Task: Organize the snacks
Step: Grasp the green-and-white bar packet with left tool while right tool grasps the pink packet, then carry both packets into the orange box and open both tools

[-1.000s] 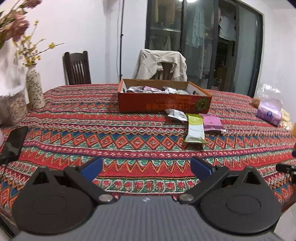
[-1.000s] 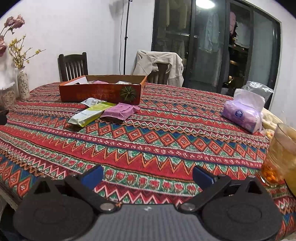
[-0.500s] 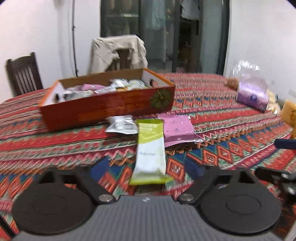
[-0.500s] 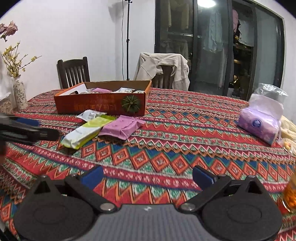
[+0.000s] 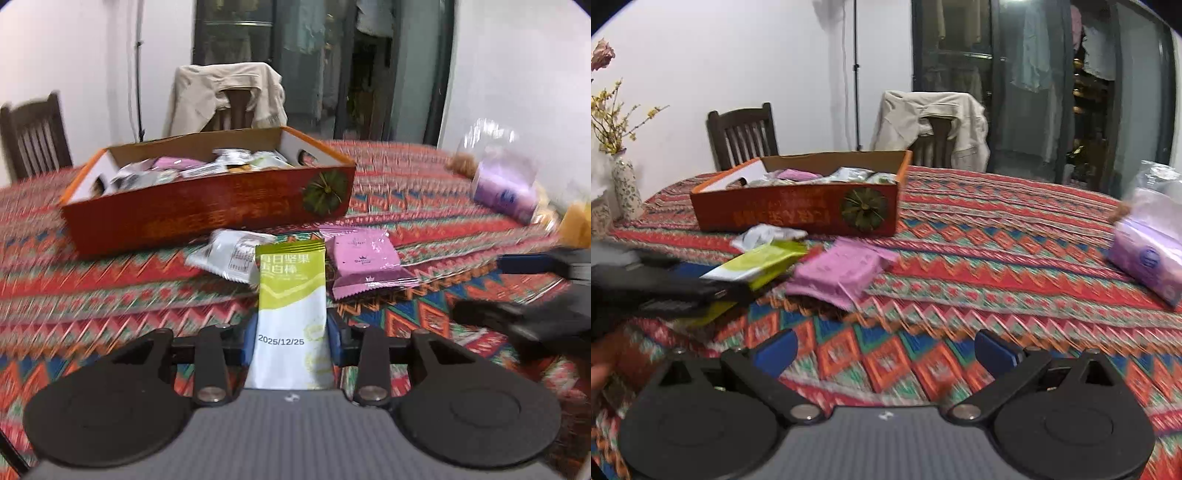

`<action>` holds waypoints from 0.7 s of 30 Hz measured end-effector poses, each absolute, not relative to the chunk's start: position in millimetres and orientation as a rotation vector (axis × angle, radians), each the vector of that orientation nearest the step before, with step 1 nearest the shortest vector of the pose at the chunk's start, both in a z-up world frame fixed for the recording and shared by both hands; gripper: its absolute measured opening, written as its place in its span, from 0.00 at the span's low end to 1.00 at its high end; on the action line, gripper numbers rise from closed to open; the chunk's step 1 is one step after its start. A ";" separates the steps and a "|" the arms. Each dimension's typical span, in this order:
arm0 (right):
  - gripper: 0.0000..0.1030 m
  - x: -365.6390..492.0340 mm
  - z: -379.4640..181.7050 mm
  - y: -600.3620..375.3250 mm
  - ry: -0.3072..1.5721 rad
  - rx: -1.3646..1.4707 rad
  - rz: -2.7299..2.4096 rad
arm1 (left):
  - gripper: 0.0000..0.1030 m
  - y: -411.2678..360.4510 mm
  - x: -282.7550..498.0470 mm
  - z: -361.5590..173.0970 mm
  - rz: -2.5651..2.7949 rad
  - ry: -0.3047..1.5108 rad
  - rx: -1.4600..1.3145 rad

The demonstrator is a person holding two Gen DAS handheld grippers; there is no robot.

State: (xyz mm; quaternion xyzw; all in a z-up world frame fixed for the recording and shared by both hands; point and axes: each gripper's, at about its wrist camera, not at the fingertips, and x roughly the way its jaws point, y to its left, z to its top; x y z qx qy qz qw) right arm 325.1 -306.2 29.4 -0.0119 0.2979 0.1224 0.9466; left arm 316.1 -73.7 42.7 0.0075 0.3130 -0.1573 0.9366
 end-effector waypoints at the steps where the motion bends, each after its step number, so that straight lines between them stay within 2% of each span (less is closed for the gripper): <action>1: 0.99 333.6 29.6 -301.0 0.605 -0.014 0.269 | 0.37 -62.8 309.0 46.0 -0.317 0.637 -0.017; 9: 0.98 403.8 23.4 -246.5 0.649 0.061 0.377 | 0.37 5.4 277.9 59.0 -0.099 0.598 -0.077; 11: 0.93 416.8 23.4 -234.0 0.644 0.031 0.354 | 0.37 14.7 276.1 59.0 -0.071 0.606 -0.089; 17: 0.60 417.2 13.2 -198.2 0.624 -0.210 0.289 | 0.38 17.1 259.4 60.2 -0.049 0.596 -0.088; 21: 0.57 383.6 14.2 -211.1 0.633 -0.182 0.357 | 0.38 8.9 245.7 59.4 -0.079 0.603 -0.091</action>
